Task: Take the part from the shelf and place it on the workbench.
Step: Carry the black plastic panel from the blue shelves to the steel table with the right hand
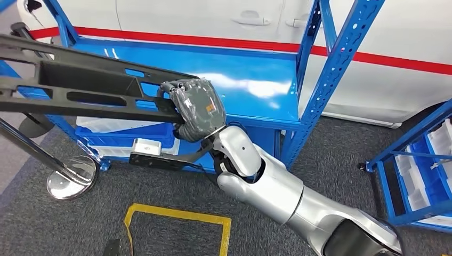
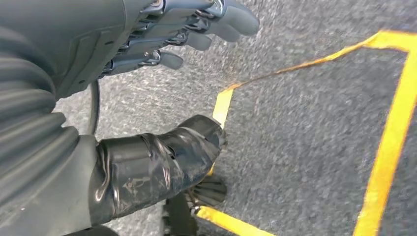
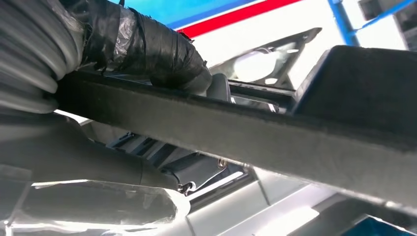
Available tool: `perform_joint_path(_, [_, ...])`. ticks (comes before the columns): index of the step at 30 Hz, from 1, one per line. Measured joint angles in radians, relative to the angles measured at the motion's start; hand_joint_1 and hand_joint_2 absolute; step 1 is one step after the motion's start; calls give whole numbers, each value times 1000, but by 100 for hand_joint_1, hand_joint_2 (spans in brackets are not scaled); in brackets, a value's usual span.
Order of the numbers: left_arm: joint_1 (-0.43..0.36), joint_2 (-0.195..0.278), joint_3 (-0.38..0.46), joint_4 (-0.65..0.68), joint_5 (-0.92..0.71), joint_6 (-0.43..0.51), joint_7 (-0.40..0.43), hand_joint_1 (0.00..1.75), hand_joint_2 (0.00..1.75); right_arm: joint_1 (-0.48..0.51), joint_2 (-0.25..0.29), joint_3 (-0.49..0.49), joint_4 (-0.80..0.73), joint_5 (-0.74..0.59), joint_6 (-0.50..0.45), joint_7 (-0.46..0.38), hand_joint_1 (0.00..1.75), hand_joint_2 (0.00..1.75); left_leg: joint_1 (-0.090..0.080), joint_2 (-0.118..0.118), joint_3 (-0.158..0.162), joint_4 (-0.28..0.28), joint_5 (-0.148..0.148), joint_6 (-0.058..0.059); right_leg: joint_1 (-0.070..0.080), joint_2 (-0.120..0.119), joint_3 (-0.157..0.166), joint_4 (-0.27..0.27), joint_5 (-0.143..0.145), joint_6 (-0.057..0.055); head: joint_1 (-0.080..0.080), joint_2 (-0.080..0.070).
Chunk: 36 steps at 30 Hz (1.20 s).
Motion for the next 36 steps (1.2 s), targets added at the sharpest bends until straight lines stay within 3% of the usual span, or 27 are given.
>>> perform_joint_path(2, [0, 0, 0, 0, 1, 0, 0, 0, 175, -1, 0, 0, 3, -2, 0, -1, 175, 175, 3, 4, -14, -7, 24, 15, -2, 1, -10, 5, -11, 11, 1, 0])
perform_joint_path(3, [1, 0, 0, 0, 1, 0, 0, 0, 175, -1, 0, 0, 4, -5, -1, -1, 175, 175, 4, 7, -25, -11, 37, 25, -3, 2, -20, 27, -45, 16, 5, 0])
perform_joint_path(5, [0, 0, 0, 0, 1, 0, 0, 0, 175, -1, -1, 0, 6, -11, -1, -1, 175, 175, 5, 10, -52, -13, 62, 36, -5, 3, -47, 128, -147, 21, 15, 0])
perform_joint_path(6, [0, 0, 0, 0, 1, 0, 0, 0, 175, -1, -1, 0, 8, -13, -1, -1, 175, 175, 4, 10, -68, -12, 74, 39, -5, 3, -57, 190, -183, 23, 19, 0])
perform_joint_path(7, [0, 0, 0, 0, 1, 0, 0, 0, 175, -1, -1, 0, 9, -14, -1, -2, 175, 175, 3, 11, -84, -10, 86, 39, -5, 3, -59, 240, -194, 24, 21, 0])
perform_joint_path(9, [1, 0, 0, 0, 2, 0, 0, 0, 175, -1, -1, 0, 12, -16, -2, -2, 175, 175, 1, 11, -115, -4, 106, 37, -4, 3, -24, 256, -152, 21, 21, 0])
perform_joint_path(10, [1, 0, 0, 0, 2, 0, 0, 0, 175, -1, 0, 0, 13, -16, -2, -2, 175, 175, 0, 11, -129, 0, 115, 35, -3, 3, 18, 215, -124, 16, 21, 0])
perform_joint_path(11, [1, -1, 0, 0, 2, 0, 0, 0, 175, -2, 0, 0, 13, -16, -2, -2, 175, 175, -1, 10, -140, 3, 123, 32, 1, 4, 70, 149, -116, 8, 21, 0])
perform_joint_path(13, [1, -3, 0, 0, 2, 0, 0, 0, 175, -4, 2, 0, 13, -16, -2, -3, 175, 175, -2, 10, -153, 3, 141, 23, 7, 5, 159, 15, -133, -3, 20, 0])
perform_joint_path(14, [1, -4, 0, 0, 2, 0, 0, 0, 175, -6, 4, 0, 14, -15, -2, -4, 175, 175, 0, 10, -156, -2, 153, 17, 10, 5, 177, -22, -142, -5, 20, 0])
perform_joint_path(16, [1, -3, 0, 0, 3, 2, -1, 0, 175, -8, 5, 0, 14, -15, -2, -6, 175, 175, 5, 9, -162, -17, 175, 5, 11, 3, 172, -46, -123, -9, 25, 0])
perform_joint_path(17, [3, -2, 0, 1, 5, 2, -1, 0, 175, -8, 5, 0, 15, -15, -2, -7, 175, 175, 5, 7, -169, -18, 168, -1, 9, 1, 164, -56, -107, -13, 26, 0])
perform_joint_path(18, [6, -2, 0, 1, 8, 3, -2, 0, 175, -8, 6, 0, 17, -15, -3, -7, 175, 175, 6, 5, -178, -3, 143, -6, 5, 0, 155, -66, -93, -19, 27, 0])
perform_joint_path(19, [8, -2, -1, 1, 10, 4, -3, 0, 175, -9, 7, 0, 18, -15, -3, -8, 175, 175, 7, 4, -192, 32, 100, -12, 1, -2, 144, -73, -79, -23, 26, 0])
perform_joint_path(21, [10, -3, -1, 1, 12, 5, -8, 0, 175, -9, 8, 0, 19, -15, -3, -8, 175, 175, 8, 3, -220, 155, 11, -22, 0, -2, 117, -75, -59, -28, 25, 0])
perform_joint_path(22, [10, -2, -1, 1, 14, 6, -13, 0, 175, -9, 8, 0, 19, -15, -3, -8, 175, 175, 9, 3, -232, 219, -4, -27, -1, -2, 104, -74, -49, -27, 25, 0])
perform_joint_path(23, [10, -1, 0, 1, 15, 6, -20, 0, 175, -9, 8, 0, 20, -15, -3, -8, 175, 175, 11, 3, -235, 265, 9, -32, -2, -3, 90, -72, -40, -25, 25, 0])
perform_joint_path(24, [10, 0, 0, 1, 17, 5, -29, 0, 175, -9, 8, 0, 21, -15, -3, -9, 175, 175, 13, 3, -224, 281, 41, -37, -5, -4, 76, -68, -32, -21, 25, 0])
perform_joint_path(25, [10, 2, 0, 1, 19, 2, -37, 0, 175, -9, 8, 0, 22, -15, -3, -9, 175, 175, 16, 4, -196, 263, 76, -41, -7, -5, 62, -62, -26, -16, 25, 0])
perform_joint_path(26, [10, 2, 0, 1, 21, -1, -43, 0, 175, -9, 8, 0, 23, -16, -3, -10, 175, 175, 21, 4, -152, 211, 92, -46, -9, -4, 49, -54, -21, -11, 25, 0])
perform_joint_path(27, [9, 3, 0, 1, 22, -4, -47, 0, 175, -9, 8, 0, 23, -17, -3, -10, 175, 175, 21, 3, -96, 136, 82, -48, -9, -4, 37, -45, -17, -6, 25, 0])
perform_joint_path(29, [5, 4, 0, 1, 27, -7, -49, 0, 175, -11, 8, 0, 24, -18, -4, -11, 175, 175, 20, 1, -16, 17, 31, -37, -5, -3, 24, -31, -10, 4, 26, 0])
perform_joint_path(30, [4, 5, 0, 1, 30, -8, -49, 0, 175, -12, 8, 0, 24, -18, -4, -11, 175, 175, 18, 0, -2, -9, 15, -27, -3, -3, 21, -29, -6, 9, 26, 0])
perform_joint_path(32, [4, 5, 0, 1, 36, -8, -49, 0, 175, -12, 8, 0, 26, -18, -4, -13, 175, 175, 20, 1, -7, -12, 18, -7, -3, -1, 13, -20, -8, 18, 27, 0])
perform_joint_path(34, [6, 5, 0, 1, 38, -8, -48, 0, 175, -12, 8, 0, 27, -18, -4, -13, 175, 175, 21, 3, -13, -13, 27, 10, -5, 1, -15, 46, -56, 25, 28, 0])
perform_joint_path(36, [7, 5, 0, 1, 39, -8, -48, 0, 175, -12, 8, 0, 28, -18, -4, -13, 175, 175, 17, 4, -23, -12, 35, 21, -6, 1, -66, 179, -129, 29, 28, 0])
